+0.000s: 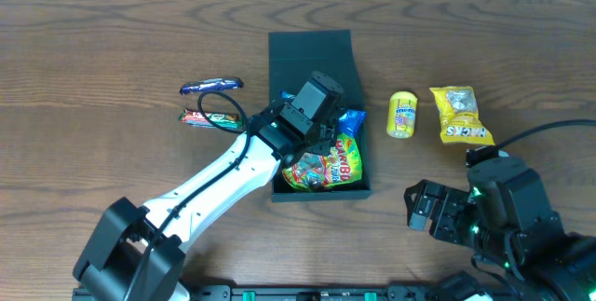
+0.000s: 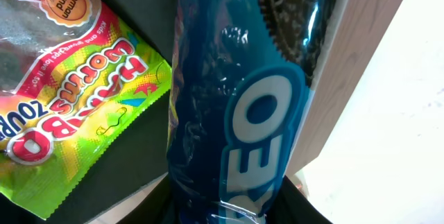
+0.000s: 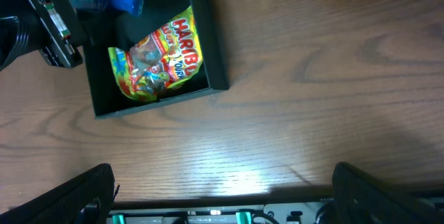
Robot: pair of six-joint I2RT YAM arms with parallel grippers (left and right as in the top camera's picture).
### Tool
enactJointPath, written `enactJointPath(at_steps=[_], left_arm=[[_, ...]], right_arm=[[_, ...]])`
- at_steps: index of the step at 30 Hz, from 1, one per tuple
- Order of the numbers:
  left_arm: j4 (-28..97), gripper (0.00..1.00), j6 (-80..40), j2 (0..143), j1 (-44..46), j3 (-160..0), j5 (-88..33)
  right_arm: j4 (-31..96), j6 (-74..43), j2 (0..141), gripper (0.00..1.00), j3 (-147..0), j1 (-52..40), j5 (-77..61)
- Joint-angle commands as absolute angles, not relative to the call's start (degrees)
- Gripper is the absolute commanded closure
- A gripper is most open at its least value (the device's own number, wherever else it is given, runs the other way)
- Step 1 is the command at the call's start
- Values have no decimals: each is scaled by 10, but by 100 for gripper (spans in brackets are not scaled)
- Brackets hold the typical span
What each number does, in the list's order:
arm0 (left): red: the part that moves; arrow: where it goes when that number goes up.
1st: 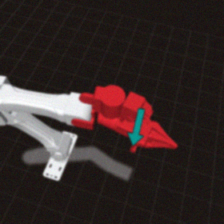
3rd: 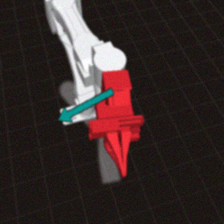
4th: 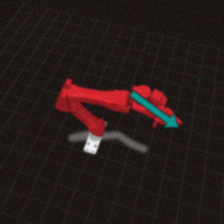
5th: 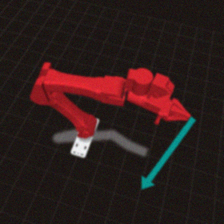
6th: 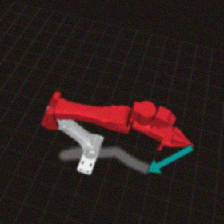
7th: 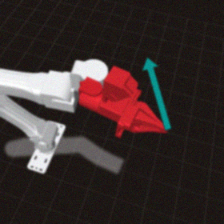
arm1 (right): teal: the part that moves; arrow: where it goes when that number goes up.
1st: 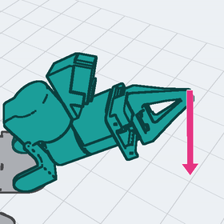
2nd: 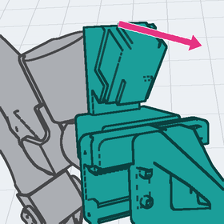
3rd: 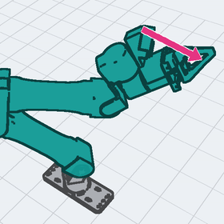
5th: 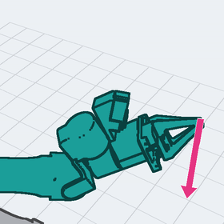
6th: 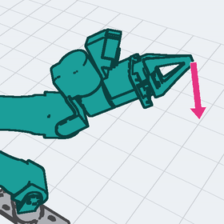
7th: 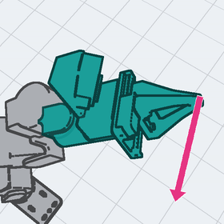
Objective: Pack container
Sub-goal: 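Carry the Oreo pack right and lower it into the box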
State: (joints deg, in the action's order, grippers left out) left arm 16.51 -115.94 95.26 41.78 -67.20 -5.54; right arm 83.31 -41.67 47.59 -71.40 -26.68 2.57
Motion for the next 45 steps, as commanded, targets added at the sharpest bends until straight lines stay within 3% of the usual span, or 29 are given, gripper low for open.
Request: enactJointPath(at_steps=[1,21,22,23,24,29,38,40,41,45], left_arm=[[166,94,-1194,954,419,-675,-50],[168,94,-1194,954,449,-675,20],[163,81,-1194,954,449,-675,19],[155,27,-1194,954,449,-675,19],[152,5,-1194,954,449,-675,19],[146,4,-1179,954,449,-675,4],[148,0,-1051,933,449,-676,20],[154,0,-997,924,449,-676,37],[162,5,-958,917,449,-676,51],[225,2,-775,882,444,-676,141]], right_arm=[[833,-424,475,1,-710,-262,32],[836,-428,475,1,-710,-262,30],[836,-428,475,1,-710,-262,30],[836,-428,475,1,-710,-262,30],[836,-428,475,1,-710,-262,30],[836,-428,475,1,-710,-262,30],[837,-428,475,1,-710,-262,30],[838,-428,475,1,-710,-262,30],[840,-427,475,1,-710,-262,30],[843,-406,475,1,-710,-262,30]])
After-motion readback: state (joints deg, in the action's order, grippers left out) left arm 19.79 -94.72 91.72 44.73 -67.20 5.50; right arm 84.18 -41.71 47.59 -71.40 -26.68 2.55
